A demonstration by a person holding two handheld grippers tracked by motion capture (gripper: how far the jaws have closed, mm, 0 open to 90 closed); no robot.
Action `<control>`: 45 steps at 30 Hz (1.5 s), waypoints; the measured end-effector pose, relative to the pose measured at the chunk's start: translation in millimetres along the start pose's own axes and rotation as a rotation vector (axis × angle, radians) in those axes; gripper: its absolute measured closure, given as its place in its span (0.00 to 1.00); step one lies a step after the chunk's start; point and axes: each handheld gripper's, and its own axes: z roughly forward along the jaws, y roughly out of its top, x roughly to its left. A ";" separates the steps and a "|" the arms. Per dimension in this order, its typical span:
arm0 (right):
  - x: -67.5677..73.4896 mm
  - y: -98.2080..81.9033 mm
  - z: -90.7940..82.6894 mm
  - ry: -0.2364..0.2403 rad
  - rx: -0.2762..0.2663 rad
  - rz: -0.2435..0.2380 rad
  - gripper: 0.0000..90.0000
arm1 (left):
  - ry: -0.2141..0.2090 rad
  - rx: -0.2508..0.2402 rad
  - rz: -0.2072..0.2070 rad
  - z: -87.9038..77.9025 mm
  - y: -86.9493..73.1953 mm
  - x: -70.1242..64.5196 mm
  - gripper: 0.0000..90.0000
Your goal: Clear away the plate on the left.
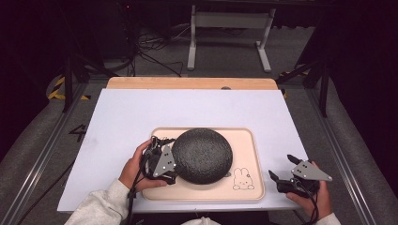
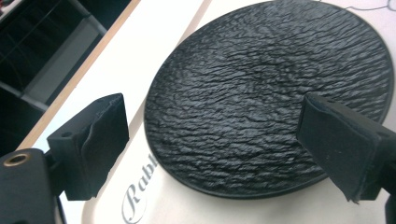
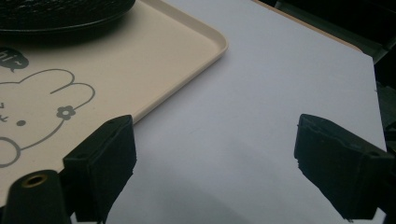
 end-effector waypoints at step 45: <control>1.0 1.8 1.7 0.004 0.000 -0.002 0.15 | 0.073 0.151 -0.162 -41.3 -81.0 38.2 0.12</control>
